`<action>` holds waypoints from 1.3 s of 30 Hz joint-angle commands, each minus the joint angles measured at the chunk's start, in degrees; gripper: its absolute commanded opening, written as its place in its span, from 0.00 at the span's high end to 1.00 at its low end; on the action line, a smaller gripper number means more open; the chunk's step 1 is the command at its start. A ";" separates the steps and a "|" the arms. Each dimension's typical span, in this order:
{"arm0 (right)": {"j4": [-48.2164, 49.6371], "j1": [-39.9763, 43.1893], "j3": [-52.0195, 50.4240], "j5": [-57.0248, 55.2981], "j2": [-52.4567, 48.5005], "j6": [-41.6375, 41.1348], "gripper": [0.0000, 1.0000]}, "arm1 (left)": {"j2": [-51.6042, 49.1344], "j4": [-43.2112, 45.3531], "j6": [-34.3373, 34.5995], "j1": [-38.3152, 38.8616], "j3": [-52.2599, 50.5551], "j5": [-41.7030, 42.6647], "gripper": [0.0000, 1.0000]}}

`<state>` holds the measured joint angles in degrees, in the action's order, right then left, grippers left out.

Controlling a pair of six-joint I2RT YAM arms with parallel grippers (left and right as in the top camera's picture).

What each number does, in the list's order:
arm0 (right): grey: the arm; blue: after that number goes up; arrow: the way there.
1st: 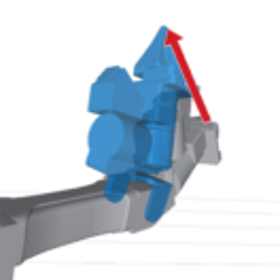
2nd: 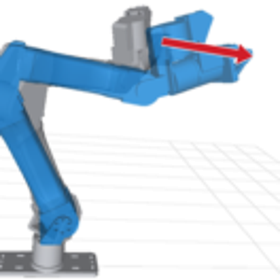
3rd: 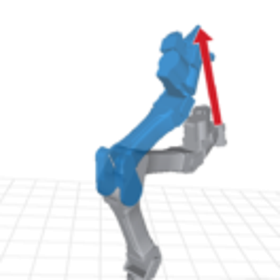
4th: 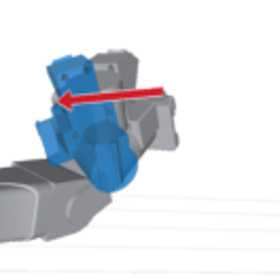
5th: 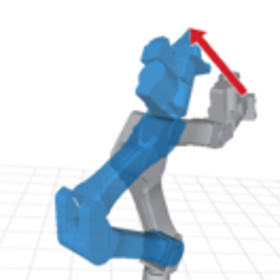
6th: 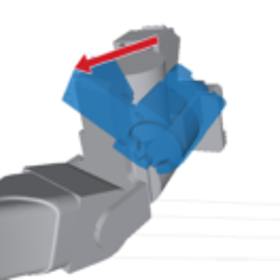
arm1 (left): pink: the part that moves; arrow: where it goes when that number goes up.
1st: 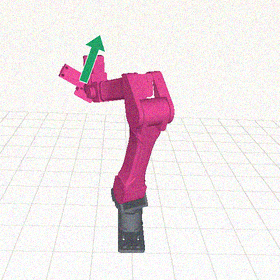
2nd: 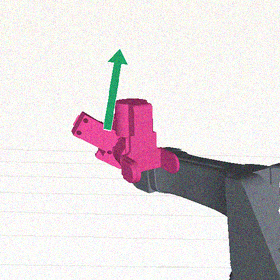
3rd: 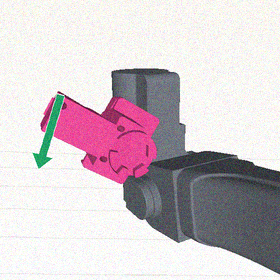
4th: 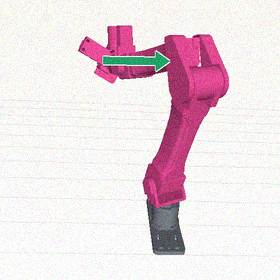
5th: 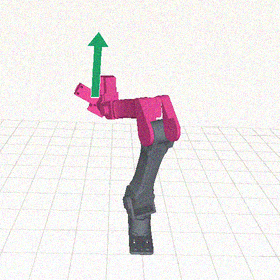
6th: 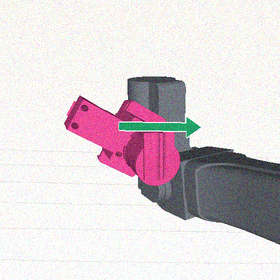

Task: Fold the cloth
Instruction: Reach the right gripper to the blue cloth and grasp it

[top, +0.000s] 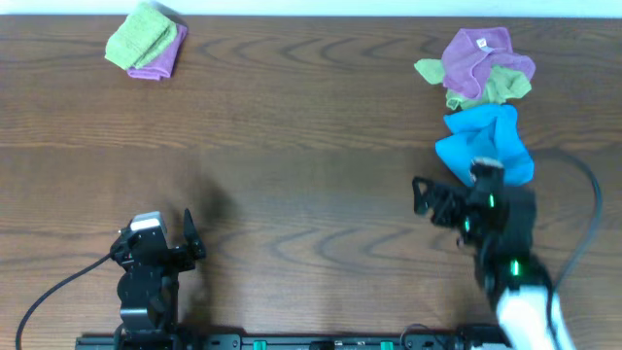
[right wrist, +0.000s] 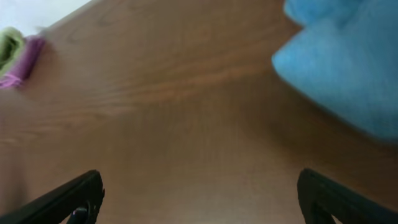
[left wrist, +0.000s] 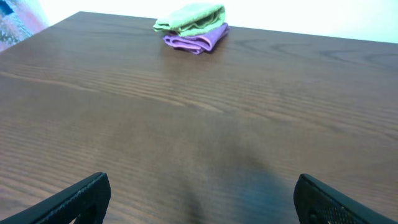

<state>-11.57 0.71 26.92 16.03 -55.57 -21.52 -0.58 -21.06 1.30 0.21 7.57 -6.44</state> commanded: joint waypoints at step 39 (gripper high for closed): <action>-30.29 1.57 55.34 -10.19 -39.85 23.71 0.99 | 0.28 -0.52 -0.02 -0.24 -1.16 -0.59 0.05</action>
<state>-40.62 6.00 76.34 2.66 -101.51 0.14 -0.58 -20.99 1.30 0.21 7.57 -6.44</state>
